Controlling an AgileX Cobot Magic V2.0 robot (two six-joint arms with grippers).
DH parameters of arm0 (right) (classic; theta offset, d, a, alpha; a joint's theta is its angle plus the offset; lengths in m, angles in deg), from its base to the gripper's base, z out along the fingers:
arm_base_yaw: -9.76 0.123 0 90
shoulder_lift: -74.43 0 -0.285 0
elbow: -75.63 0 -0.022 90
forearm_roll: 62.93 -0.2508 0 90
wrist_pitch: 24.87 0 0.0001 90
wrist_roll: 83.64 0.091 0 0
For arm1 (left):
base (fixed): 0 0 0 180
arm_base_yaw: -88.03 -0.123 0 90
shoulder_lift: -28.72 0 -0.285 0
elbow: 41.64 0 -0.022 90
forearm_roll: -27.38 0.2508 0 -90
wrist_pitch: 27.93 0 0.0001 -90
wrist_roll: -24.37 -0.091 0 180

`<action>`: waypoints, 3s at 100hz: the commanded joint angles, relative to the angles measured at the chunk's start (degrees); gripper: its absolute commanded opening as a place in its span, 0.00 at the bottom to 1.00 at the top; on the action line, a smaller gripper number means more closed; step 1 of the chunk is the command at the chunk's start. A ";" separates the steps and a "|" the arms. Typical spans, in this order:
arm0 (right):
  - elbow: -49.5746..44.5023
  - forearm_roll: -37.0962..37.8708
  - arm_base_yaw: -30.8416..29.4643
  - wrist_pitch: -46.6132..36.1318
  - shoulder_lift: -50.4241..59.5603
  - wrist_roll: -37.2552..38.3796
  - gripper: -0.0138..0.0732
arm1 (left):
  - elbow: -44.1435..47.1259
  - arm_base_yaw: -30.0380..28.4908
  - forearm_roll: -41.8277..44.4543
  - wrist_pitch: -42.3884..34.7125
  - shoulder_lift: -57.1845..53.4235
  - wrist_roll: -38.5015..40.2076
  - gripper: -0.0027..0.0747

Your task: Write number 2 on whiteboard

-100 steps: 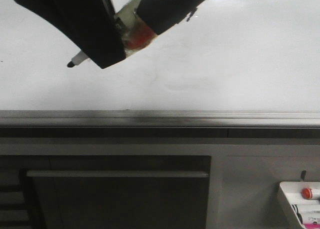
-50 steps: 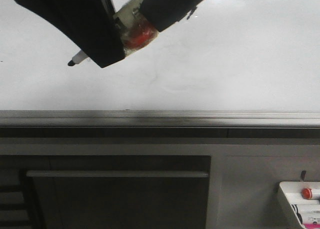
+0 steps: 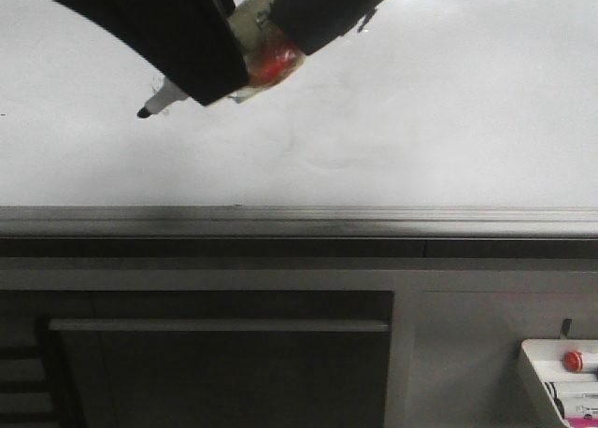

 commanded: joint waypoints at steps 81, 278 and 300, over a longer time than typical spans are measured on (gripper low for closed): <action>-10.17 38.04 -3.57 -4.90 28.46 60.78 0.18 | 23.35 -28.48 -7.98 -20.55 -32.96 17.04 0.60; 18.01 13.56 -12.13 -0.66 -11.26 37.77 0.18 | 24.57 -28.48 -6.86 -22.60 -32.76 17.04 0.60; 17.90 14.28 -14.33 6.44 -10.31 38.11 0.18 | 24.57 -28.48 -6.86 -22.60 -32.76 17.04 0.60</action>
